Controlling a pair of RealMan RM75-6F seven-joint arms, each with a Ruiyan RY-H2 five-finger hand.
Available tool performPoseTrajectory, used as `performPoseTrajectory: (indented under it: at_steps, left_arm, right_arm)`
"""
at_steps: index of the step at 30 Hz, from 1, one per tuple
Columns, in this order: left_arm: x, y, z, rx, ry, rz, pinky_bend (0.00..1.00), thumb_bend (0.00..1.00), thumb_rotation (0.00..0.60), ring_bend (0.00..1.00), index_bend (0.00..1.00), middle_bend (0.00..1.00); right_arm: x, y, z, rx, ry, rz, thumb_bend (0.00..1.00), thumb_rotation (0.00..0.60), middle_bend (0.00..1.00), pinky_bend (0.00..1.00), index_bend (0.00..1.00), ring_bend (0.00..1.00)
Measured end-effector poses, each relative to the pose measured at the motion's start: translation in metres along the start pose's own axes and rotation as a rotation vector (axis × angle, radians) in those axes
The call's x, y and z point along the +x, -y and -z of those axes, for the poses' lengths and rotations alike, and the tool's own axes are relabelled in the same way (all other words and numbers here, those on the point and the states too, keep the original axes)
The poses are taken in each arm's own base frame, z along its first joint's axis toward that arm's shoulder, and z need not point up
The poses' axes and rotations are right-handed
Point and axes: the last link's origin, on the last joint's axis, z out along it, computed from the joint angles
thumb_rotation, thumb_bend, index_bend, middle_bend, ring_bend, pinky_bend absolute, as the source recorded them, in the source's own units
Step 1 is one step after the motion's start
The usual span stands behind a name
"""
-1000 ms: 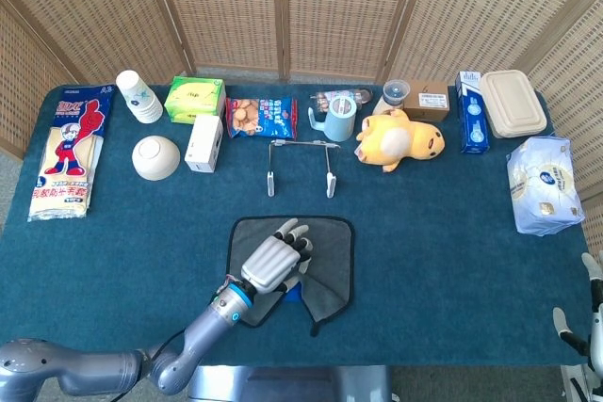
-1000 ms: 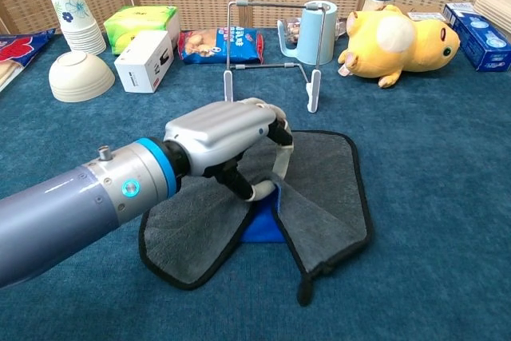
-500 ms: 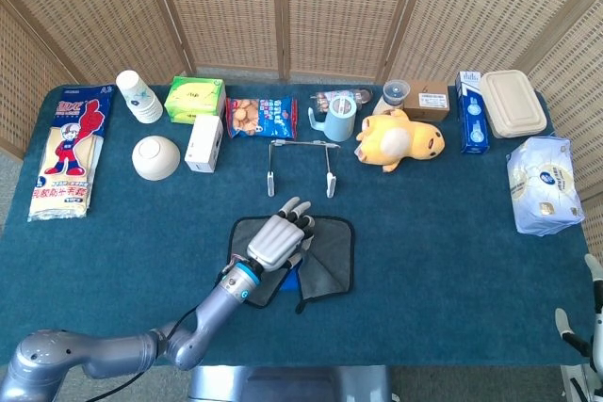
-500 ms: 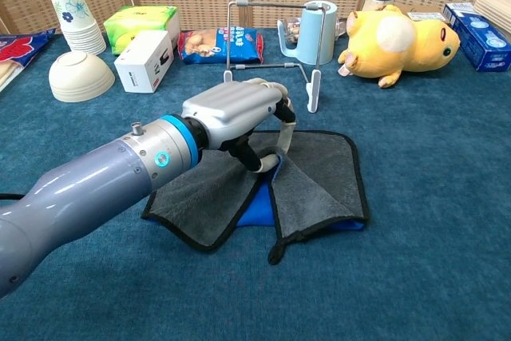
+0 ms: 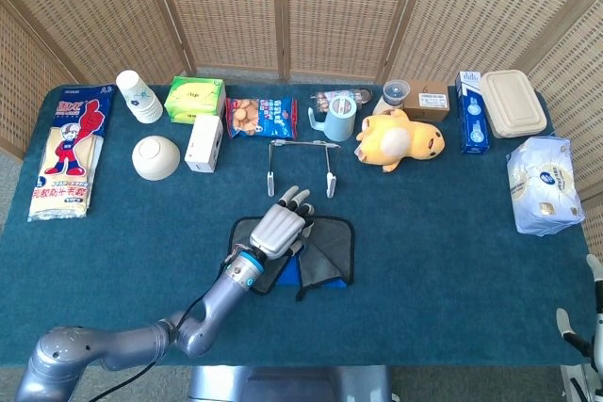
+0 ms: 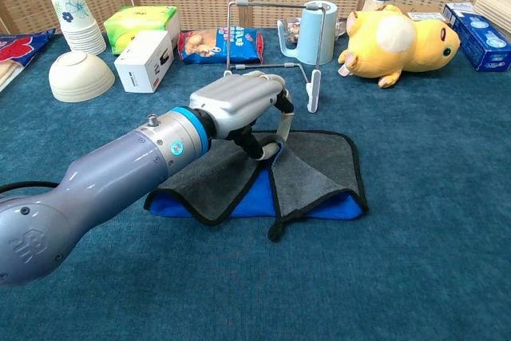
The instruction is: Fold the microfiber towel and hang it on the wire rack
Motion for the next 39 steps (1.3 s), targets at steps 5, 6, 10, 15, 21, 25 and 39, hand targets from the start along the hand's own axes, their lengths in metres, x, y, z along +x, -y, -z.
performPoseTrajectory:
  at_steps: [5, 6, 10, 15, 21, 25, 39]
  left_arm:
    - [-0.002, 0.000, -0.004, -0.001, 0.005, 0.000, 0.00, 0.50, 0.600, 0.08, 0.56, 0.28]
    - [-0.003, 0.000, -0.004, -0.001, 0.005, -0.002, 0.00, 0.50, 0.600, 0.08, 0.56, 0.28]
    - [-0.004, 0.000, -0.007, 0.001, 0.003, 0.002, 0.00, 0.46, 0.600, 0.07, 0.51, 0.26]
    - [-0.005, 0.001, -0.008, 0.003, -0.002, 0.001, 0.00, 0.41, 0.600, 0.01, 0.39, 0.19]
    - [-0.004, 0.002, -0.009, 0.008, -0.015, -0.011, 0.00, 0.39, 0.600, 0.00, 0.28, 0.12]
    - [-0.003, 0.003, -0.009, 0.013, -0.031, -0.017, 0.00, 0.39, 0.600, 0.00, 0.27, 0.11]
    - [-0.001, 0.010, -0.016, 0.040, -0.048, -0.065, 0.00, 0.28, 0.600, 0.00, 0.11, 0.03]
  right_arm:
    - [0.000, 0.000, 0.000, -0.003, 0.000, 0.000, 0.31, 0.600, 0.02, 0.00, 0.03, 0.00]
    - [0.001, 0.000, 0.000, -0.003, 0.000, 0.000, 0.31, 0.600, 0.02, 0.00, 0.03, 0.00]
    - [0.001, 0.001, 0.001, -0.004, -0.002, 0.000, 0.31, 0.600, 0.02, 0.00, 0.03, 0.00]
    - [0.001, 0.001, 0.002, -0.003, -0.001, -0.001, 0.31, 0.600, 0.02, 0.00, 0.03, 0.00]
    - [0.001, 0.001, 0.002, -0.002, -0.002, -0.003, 0.31, 0.600, 0.02, 0.00, 0.03, 0.00]
    - [0.002, 0.002, 0.002, -0.002, -0.001, -0.005, 0.31, 0.600, 0.02, 0.00, 0.03, 0.00]
    - [0.003, 0.003, 0.003, 0.000, -0.003, -0.006, 0.31, 0.600, 0.02, 0.00, 0.03, 0.00]
